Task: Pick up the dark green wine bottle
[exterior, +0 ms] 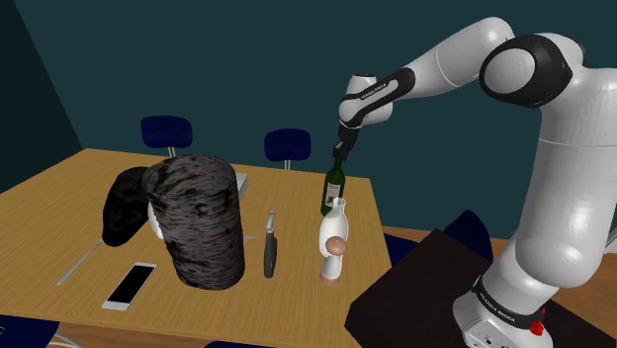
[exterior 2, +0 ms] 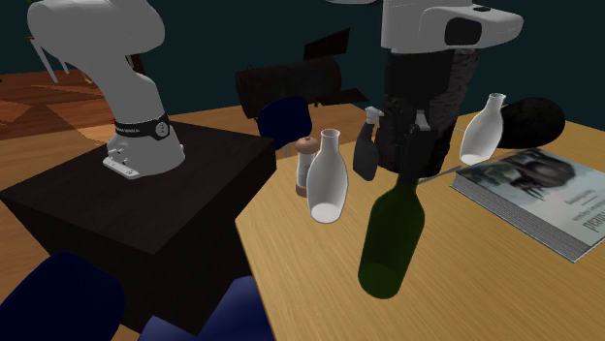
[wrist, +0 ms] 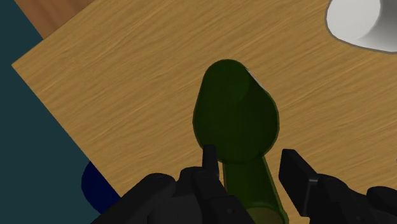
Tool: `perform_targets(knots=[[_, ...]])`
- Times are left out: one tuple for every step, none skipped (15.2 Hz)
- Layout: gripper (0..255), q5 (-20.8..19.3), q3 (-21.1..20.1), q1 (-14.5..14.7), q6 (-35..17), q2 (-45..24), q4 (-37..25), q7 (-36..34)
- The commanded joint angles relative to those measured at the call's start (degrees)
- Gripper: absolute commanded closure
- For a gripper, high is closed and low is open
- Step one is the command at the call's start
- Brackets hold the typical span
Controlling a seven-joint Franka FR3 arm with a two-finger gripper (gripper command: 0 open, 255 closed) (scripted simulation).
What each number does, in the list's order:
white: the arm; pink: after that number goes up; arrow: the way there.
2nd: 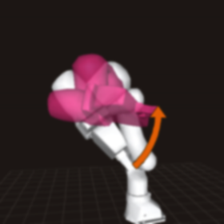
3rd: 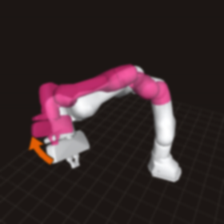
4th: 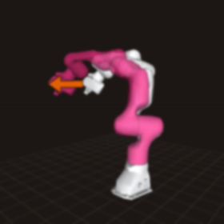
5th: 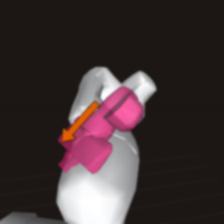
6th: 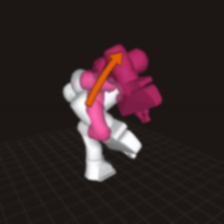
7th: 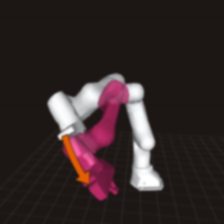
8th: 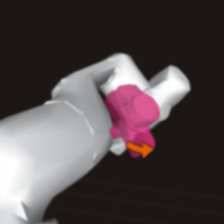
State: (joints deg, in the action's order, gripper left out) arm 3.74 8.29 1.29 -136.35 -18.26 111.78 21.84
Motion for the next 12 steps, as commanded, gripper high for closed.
perform_targets(knots=[[255,0.0,0.0,0.0,0.0,-0.1,0.0,0.0],[255,0.0,0.0,0.0,0.0,-0.1,0.0,0.0],[255,0.0,0.0,0.0,0.0,-0.1,0.0,0.0],[255,0.0,0.0,0.0,0.0,-0.1,0.0,0.0],[255,0.0,0.0,0.0,0.0,-0.1,-0.1,0.0],[255,0.0,0.0,0.0,0.0,-0.1,-0.1,0.0],[255,0.0,0.0,0.0,0.0,0.0,0.0,0.0],[255,-0.1,0.0,0.0,0.7,0.4,-0.2,-0.1],[255,-0.2,0.1,0.1,1.3,0.8,-0.4,-0.2],[255,-0.3,0.1,0.1,2.0,1.3,-0.6,-0.2],[255,-0.4,0.2,0.1,2.6,1.6,-0.9,-0.3],[255,-0.5,0.2,0.2,3.3,2.0,-1.2,-0.3]])
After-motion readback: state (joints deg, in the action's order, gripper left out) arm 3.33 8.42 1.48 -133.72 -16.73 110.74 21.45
